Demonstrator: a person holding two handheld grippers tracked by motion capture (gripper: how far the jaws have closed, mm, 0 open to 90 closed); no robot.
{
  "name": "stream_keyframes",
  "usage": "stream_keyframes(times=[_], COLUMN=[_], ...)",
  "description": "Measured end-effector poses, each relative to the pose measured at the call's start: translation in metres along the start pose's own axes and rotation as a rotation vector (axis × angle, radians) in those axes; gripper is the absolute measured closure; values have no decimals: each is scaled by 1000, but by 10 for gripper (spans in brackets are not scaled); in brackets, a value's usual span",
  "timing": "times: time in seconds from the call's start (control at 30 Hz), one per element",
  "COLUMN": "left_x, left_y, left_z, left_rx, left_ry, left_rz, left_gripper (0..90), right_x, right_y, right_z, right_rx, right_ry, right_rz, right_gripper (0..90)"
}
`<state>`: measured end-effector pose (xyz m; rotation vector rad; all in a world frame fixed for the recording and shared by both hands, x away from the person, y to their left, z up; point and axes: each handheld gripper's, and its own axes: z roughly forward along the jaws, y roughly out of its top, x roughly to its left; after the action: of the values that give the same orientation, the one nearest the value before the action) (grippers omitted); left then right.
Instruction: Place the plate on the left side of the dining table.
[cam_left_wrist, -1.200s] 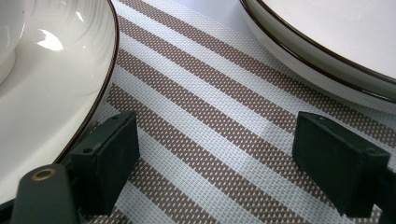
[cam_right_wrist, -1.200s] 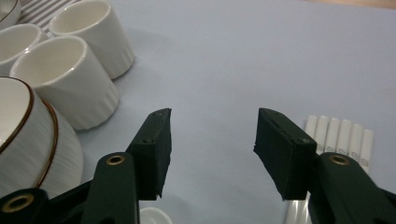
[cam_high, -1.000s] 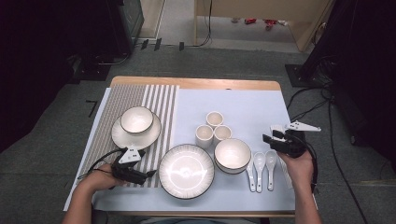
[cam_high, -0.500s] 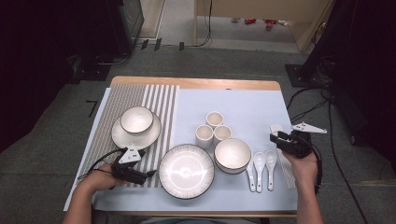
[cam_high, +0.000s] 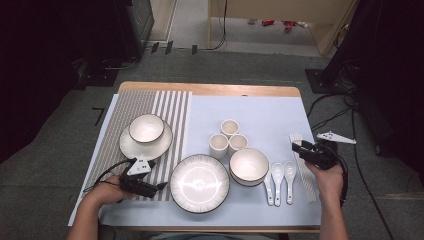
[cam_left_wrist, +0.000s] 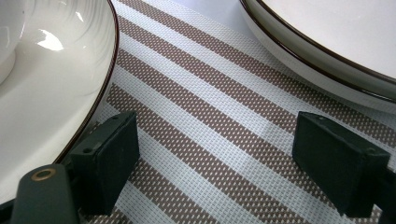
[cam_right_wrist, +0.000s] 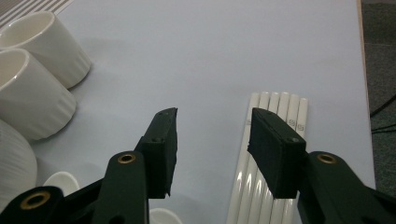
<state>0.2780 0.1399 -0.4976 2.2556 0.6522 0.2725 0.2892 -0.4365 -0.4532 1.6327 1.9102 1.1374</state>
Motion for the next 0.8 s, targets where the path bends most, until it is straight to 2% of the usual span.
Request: stream_keyframes(times=[0.2, 0.33, 0.53, 0.8], left_x=[0, 0, 0, 0], left_y=[0, 0, 0, 0], left_z=[0, 0, 0, 0], left_rx=[0, 1, 1, 1], left_ry=[0, 0, 0, 0], left_rz=[0, 0, 0, 0], left_gripper=[151, 151, 151, 151], right_x=[-3, -10, -13, -15], right_y=[-5, -8, -9, -10], right_z=[3, 4, 4, 5], right_rx=[6, 7, 5, 6], right_ry=[-29, -59, -69, -104], right_rz=[-26, -23, 0, -19], right_gripper=[502, 498, 504, 506])
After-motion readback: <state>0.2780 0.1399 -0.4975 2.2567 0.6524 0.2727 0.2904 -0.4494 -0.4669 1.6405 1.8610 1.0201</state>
